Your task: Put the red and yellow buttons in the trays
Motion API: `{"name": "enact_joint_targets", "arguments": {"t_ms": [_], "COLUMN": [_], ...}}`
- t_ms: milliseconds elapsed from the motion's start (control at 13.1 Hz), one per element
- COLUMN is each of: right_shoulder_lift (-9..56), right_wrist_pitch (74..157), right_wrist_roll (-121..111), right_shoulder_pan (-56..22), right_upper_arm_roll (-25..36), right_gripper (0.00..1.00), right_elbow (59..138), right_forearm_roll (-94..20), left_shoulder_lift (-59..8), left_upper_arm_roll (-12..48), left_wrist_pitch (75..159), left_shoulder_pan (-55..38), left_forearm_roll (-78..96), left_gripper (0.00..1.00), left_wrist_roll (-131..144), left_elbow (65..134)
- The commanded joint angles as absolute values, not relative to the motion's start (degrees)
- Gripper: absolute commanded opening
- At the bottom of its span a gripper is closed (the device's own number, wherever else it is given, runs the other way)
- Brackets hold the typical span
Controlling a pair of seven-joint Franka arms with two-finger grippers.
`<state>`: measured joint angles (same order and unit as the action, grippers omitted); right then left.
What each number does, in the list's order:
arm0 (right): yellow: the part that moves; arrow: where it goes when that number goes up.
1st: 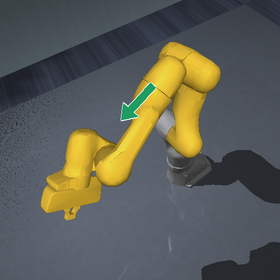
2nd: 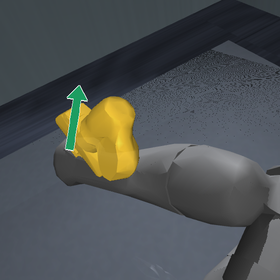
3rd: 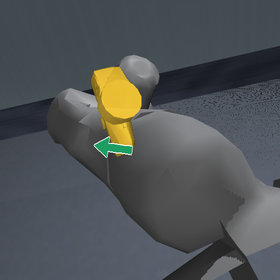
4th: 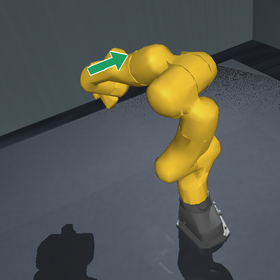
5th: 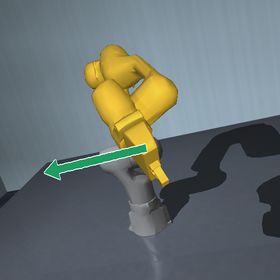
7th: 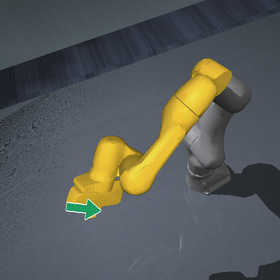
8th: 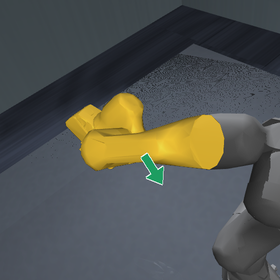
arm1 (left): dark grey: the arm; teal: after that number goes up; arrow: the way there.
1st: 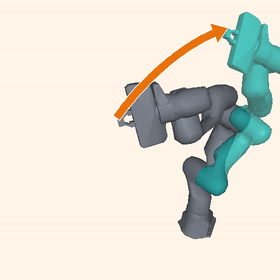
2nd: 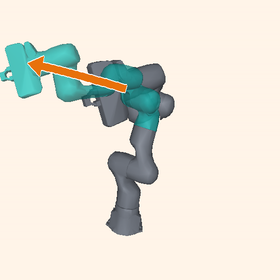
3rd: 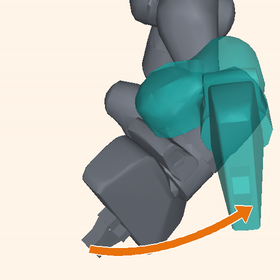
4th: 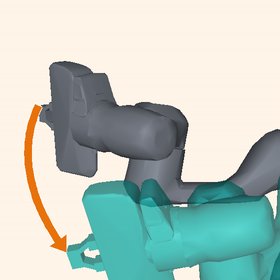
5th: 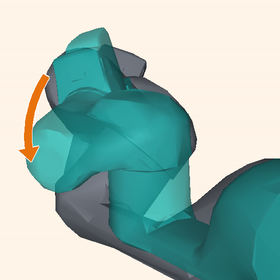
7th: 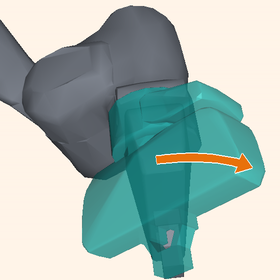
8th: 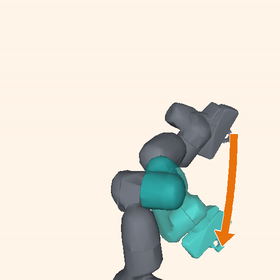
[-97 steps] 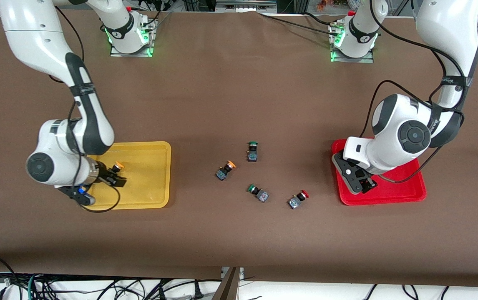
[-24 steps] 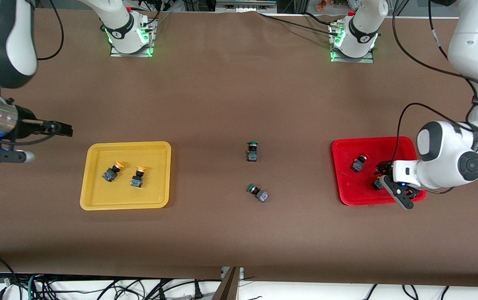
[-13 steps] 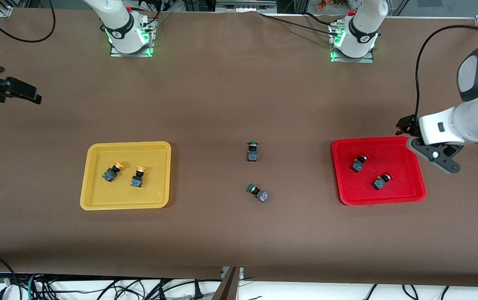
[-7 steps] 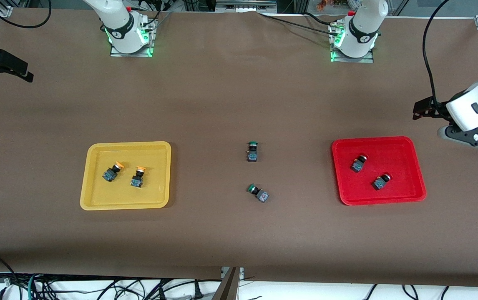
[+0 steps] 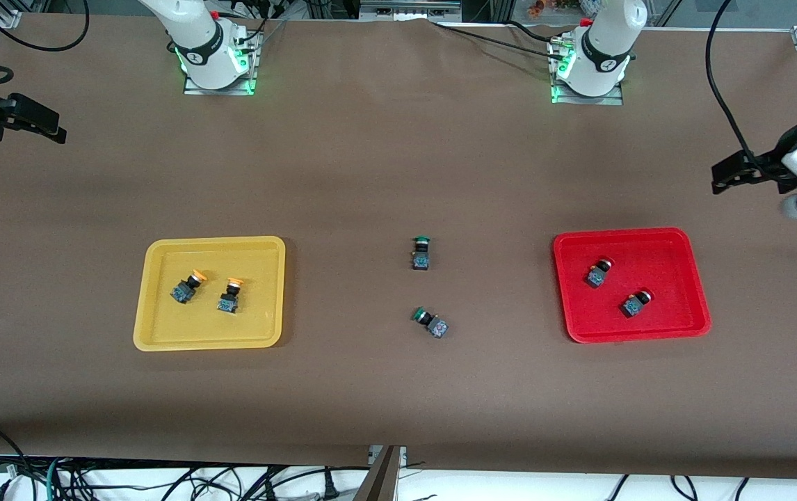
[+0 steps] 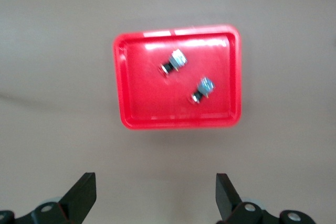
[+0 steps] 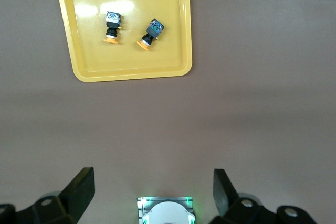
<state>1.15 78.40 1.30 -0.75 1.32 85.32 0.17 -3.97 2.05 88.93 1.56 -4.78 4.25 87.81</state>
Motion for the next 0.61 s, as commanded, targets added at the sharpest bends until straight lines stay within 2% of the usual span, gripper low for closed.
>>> {"name": "enact_joint_targets", "arguments": {"t_ms": [0,536], "right_shoulder_lift": [1.8,1.8], "right_wrist_pitch": [78.1,78.2], "right_wrist_roll": [0.4,0.4], "right_shoulder_pan": [0.1,-0.2], "right_upper_arm_roll": [1.0,0.9], "right_gripper": [1.0,1.0], "right_elbow": [84.4,84.4], "right_forearm_roll": [0.9,0.9], "left_shoulder_lift": [4.3,4.0], "left_upper_arm_roll": [-1.3,-1.2], "left_wrist_pitch": [95.0,93.4], "left_shoulder_pan": [-0.5,-0.1], "left_forearm_roll": [-3.5,-1.3], "left_gripper": [1.0,1.0], "left_wrist_roll": [6.8,6.6], "left_elbow": [99.0,98.4]}}
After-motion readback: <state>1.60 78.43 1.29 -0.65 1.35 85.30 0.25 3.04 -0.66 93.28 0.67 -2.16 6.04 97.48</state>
